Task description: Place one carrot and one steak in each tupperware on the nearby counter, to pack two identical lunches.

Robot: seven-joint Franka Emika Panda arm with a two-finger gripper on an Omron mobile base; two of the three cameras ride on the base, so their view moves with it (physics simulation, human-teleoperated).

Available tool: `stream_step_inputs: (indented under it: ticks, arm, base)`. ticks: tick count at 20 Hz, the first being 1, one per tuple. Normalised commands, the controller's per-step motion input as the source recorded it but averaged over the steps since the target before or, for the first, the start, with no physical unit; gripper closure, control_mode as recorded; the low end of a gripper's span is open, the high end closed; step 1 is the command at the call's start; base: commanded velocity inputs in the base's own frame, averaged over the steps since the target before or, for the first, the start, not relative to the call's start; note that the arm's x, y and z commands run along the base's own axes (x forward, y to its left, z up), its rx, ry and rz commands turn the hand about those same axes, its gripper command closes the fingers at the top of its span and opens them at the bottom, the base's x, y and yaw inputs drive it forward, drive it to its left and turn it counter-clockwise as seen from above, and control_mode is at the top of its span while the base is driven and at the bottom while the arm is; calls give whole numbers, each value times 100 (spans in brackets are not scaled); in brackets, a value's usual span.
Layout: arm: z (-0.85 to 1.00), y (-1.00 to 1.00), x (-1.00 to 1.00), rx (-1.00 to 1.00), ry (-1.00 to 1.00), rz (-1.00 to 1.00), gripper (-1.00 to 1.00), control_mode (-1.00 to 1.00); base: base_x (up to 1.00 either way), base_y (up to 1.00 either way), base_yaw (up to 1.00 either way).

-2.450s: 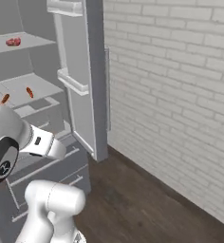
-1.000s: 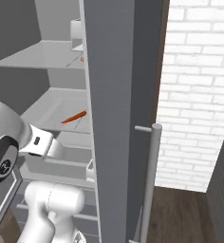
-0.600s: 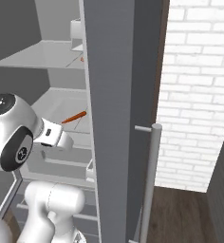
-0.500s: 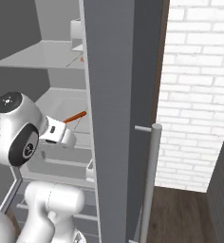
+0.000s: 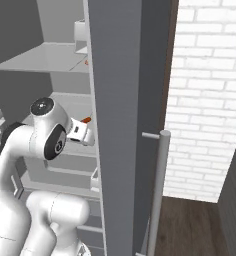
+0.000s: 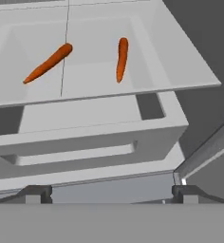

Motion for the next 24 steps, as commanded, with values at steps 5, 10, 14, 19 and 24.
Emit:
stream_step_inputs:
  ticks: [5,10,14,19,24]
  arm:
    - [-23,-17,94,0,0,-7,-100,-100]
    - [-4,-5,83,0,3,-8,-100,-100]
    - [-4,0,85,0,4,-4,-100,-100]
    - [-20,-6,78,0,3,0,-100,-100]
    - [-32,-13,60,0,4,0,-100,-100]
  base:
    - [0,0,0]
    - [0,0,0]
    - [0,0,0]
    - [0,0,0]
    - [0,0,0]
